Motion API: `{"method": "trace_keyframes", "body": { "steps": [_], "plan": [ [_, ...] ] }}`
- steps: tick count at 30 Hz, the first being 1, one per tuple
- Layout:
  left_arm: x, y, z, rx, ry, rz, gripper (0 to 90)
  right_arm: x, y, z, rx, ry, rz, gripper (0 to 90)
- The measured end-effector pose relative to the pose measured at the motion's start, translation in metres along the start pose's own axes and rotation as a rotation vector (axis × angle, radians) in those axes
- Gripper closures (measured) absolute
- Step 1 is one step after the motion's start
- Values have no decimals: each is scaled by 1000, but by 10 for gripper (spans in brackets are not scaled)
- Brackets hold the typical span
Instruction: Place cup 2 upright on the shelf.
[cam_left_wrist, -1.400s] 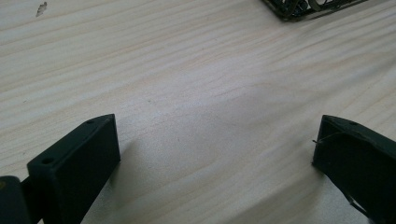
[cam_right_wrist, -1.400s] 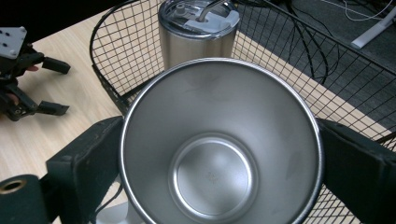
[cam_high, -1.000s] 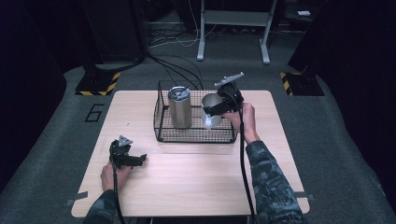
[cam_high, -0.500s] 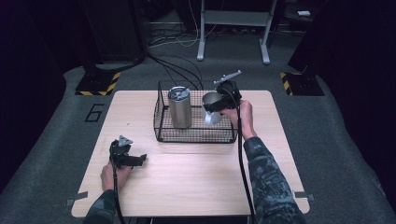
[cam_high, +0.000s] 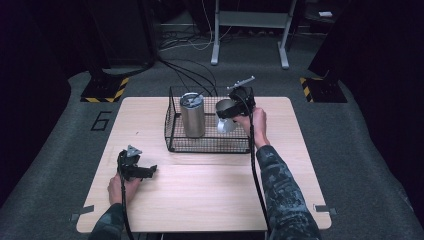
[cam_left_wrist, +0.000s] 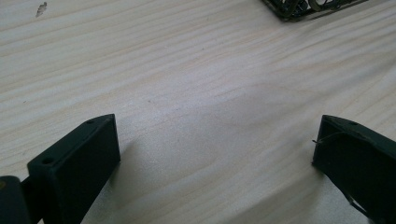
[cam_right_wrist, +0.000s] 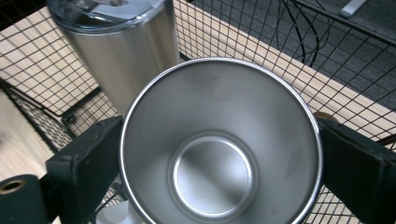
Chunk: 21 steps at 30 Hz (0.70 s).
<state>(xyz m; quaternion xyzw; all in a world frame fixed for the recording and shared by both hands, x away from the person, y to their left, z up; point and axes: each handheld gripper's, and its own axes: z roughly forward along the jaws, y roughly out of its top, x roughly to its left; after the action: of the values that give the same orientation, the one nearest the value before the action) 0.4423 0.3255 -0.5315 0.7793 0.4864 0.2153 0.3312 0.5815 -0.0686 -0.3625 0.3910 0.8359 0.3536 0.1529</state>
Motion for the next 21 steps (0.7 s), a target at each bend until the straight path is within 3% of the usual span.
{"method": "trace_keyframes", "body": {
  "steps": [21],
  "plan": [
    [0,0,0,-3,1,-1,2,-8,-10,31,40,-39,78,57]
  ]
}}
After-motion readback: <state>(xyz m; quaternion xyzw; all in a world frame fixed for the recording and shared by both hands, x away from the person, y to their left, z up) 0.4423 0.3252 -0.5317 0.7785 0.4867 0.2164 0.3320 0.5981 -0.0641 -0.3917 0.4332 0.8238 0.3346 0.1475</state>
